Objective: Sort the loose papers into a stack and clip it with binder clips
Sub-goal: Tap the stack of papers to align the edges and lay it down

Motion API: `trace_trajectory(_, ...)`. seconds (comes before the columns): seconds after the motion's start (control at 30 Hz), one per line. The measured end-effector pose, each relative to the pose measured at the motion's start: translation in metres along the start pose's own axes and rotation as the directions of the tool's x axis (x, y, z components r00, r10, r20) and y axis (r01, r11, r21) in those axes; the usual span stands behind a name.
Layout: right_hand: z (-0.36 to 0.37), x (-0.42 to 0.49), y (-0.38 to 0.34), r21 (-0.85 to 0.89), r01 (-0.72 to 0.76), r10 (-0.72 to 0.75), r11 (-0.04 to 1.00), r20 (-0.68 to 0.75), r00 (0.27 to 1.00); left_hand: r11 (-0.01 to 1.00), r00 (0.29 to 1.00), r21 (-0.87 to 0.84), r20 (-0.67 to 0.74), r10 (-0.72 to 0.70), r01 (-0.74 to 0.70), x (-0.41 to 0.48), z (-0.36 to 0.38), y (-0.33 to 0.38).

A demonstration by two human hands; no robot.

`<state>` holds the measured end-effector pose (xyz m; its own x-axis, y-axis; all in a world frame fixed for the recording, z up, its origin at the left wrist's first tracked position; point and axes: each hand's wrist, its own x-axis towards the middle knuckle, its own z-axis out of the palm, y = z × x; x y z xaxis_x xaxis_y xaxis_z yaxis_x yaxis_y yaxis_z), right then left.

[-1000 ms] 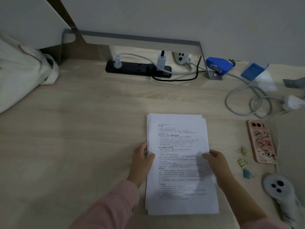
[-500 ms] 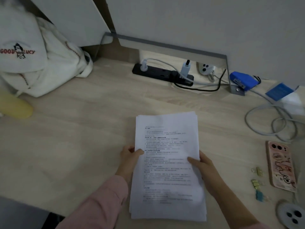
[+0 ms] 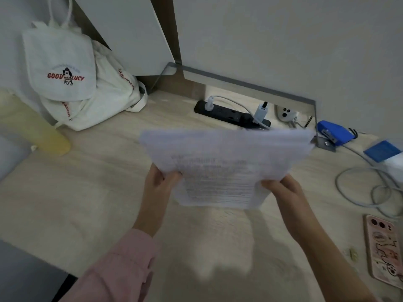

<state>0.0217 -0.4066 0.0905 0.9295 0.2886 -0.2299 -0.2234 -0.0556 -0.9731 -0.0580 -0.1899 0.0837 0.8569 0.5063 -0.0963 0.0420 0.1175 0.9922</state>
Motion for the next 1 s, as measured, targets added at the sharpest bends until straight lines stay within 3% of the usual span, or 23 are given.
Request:
trace_trajectory(0.13,0.008,0.006,0.018,-0.016,-0.069,0.068,0.997,-0.065,0.996,0.994,0.994,0.035,0.036,-0.104,0.103,-0.002,0.007,-0.011)
trace_trajectory(0.3,0.004,0.006,0.009,0.131,0.027,-0.016,0.991,-0.086,0.996,1.0,1.0,-0.019,-0.029,0.0,0.0,0.0,0.007,-0.003)
trace_trajectory(0.47,0.007,0.007,0.022,0.006,-0.069,0.069,0.998,-0.038,0.997,0.999,0.998,0.011,0.051,-0.042,0.042,0.002,0.003,-0.008)
trace_trajectory(0.57,0.007,0.007,0.022,0.012,-0.064,0.064,0.998,-0.064,0.996,0.998,0.996,-0.046,0.073,0.053,-0.05,0.003,0.005,0.008)
trace_trajectory(0.7,0.007,0.004,0.018,0.0,-0.043,0.043,0.999,-0.045,0.998,0.979,0.98,-0.069,-0.055,0.19,-0.194,0.001,0.014,0.039)
trace_trajectory(0.8,0.008,0.003,0.014,0.006,-0.042,0.042,0.999,-0.03,0.999,0.981,0.97,-0.03,-0.161,0.184,-0.191,0.004,0.022,0.049)
trace_trajectory(1.0,0.01,-0.001,0.006,0.031,0.068,-0.065,0.997,-0.089,0.994,0.982,0.972,0.019,-0.137,0.188,-0.188,0.003,0.022,0.051)
